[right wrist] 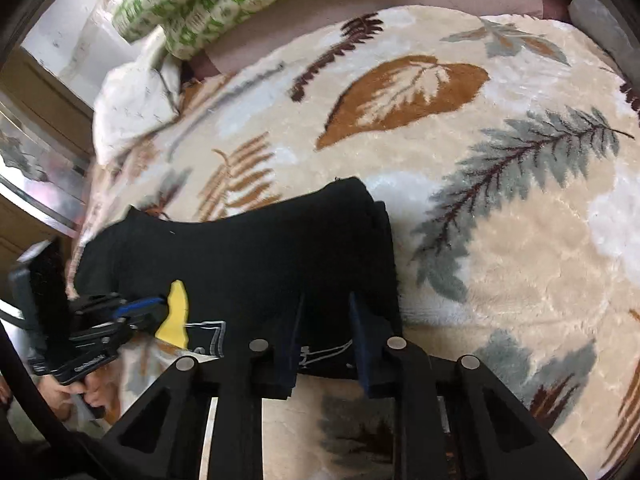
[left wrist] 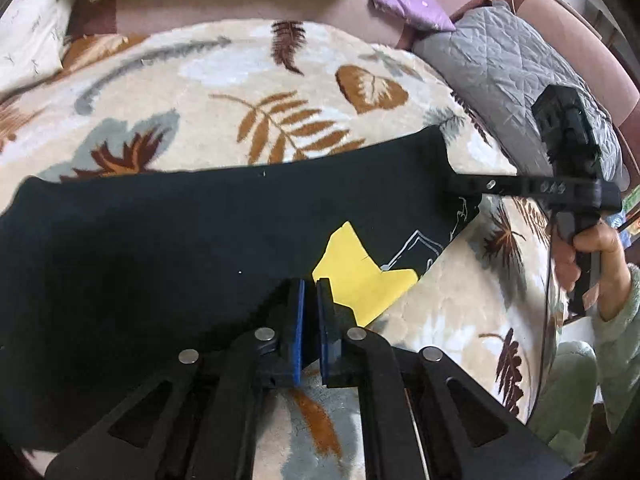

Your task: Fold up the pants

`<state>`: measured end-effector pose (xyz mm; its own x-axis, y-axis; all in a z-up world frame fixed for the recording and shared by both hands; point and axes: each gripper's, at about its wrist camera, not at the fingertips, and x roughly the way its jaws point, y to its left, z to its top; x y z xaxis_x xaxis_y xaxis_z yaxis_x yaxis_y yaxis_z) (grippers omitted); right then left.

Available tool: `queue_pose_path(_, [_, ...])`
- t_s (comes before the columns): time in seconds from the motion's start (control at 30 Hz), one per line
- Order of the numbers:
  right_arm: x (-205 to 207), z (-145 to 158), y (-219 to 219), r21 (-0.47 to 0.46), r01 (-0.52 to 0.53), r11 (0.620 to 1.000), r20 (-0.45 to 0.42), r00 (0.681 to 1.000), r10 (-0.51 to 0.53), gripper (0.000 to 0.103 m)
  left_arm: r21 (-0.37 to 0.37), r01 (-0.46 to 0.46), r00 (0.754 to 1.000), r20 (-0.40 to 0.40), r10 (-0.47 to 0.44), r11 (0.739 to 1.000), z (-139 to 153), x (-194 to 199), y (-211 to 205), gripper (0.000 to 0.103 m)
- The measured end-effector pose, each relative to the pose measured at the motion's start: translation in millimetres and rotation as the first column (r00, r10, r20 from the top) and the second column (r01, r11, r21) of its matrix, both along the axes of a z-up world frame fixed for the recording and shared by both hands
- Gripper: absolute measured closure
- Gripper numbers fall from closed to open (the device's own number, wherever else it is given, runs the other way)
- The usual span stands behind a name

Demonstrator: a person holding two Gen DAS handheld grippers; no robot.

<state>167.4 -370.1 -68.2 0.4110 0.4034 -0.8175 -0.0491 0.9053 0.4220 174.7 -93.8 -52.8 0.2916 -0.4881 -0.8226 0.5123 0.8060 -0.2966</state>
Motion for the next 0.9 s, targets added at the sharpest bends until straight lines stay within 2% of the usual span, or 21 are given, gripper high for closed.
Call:
queue_pose_path(0.07, [-1.3,13.0,-12.2,0.000,0.002,1.000,0.034,0.999,-0.002,0.076,-0.004,0.014,0.999,0.051,-0.014,1.000,9.6,-8.8,-11.1,0.098])
queue_pose_path(0.1, [-0.4,15.8,-17.3,0.006,-0.002,1.000,0.035,0.999,0.002,0.076,-0.041,0.040,0.997,0.067,-0.037,0.998,17.7,-15.6,-21.8,0.098])
queue_pose_path(0.17, [4.2,17.5,-26.8,0.025,-0.007,1.000,0.020,1.000,0.006,0.076,-0.093,0.081,0.995,0.071,-0.074,0.992,23.7,-22.2,-40.7,0.098])
queue_pose_path(0.23, [9.2,15.5,-30.8,0.026,-0.025,0.999,0.008,1.000,0.025,0.075,-0.098,0.139,0.987,0.090,-0.130,0.985,27.7,-30.9,-72.3,0.098])
queue_pose_path(0.37, [13.4,10.0,-43.2,0.059,-0.025,0.998,-0.007,1.000,0.026,0.073,-0.025,0.256,0.961,0.110,-0.252,0.966,21.1,-46.8,-131.1,0.098])
queue_pose_path(0.53, [16.7,-0.1,-54.6,0.111,-0.038,0.993,-0.024,0.999,0.041,0.070,0.111,0.321,0.926,0.172,-0.336,0.941,13.4,-54.2,-166.5,0.098])
queue_pose_path(0.6, [19.6,-3.4,-54.5,0.129,-0.054,0.990,-0.033,0.998,0.059,0.062,0.192,0.333,0.902,0.222,-0.371,0.923,11.1,-56.6,-174.3,0.098])
queue_pose_path(0.63, [21.5,-4.7,-53.9,0.132,-0.060,0.989,-0.036,0.997,0.065,0.061,0.236,0.339,0.886,0.245,-0.393,0.911,9.1,-58.7,-177.6,0.098])
queue_pose_path(0.73, [28.7,-10.2,-52.9,0.138,-0.073,0.988,-0.058,0.995,0.082,0.059,0.388,0.346,0.813,0.330,-0.480,0.854,5.0,-72.2,-186.9,0.098])
queue_pose_path(0.8, [32.6,-13.2,-53.9,0.134,-0.075,0.988,-0.070,0.994,0.084,0.055,0.440,0.298,0.776,0.404,-0.484,0.847,8.2,-79.0,-185.1,0.098])
queue_pose_path(0.83, [33.7,-13.9,-54.9,0.137,-0.076,0.988,-0.067,0.994,0.085,0.055,0.458,0.269,0.758,0.441,-0.480,0.847,7.6,-80.1,-183.8,0.093])
queue_pose_path(0.87, [34.3,-14.8,-55.7,0.146,-0.077,0.986,-0.064,0.994,0.087,0.054,0.488,0.226,0.725,0.494,-0.481,0.843,8.6,-84.9,-182.3,0.089])
queue_pose_path(0.9, [34.6,-15.6,-56.4,0.154,-0.076,0.985,-0.062,0.994,0.087,0.053,0.509,0.200,0.700,0.524,-0.486,0.837,8.0,-88.5,-182.7,0.077])
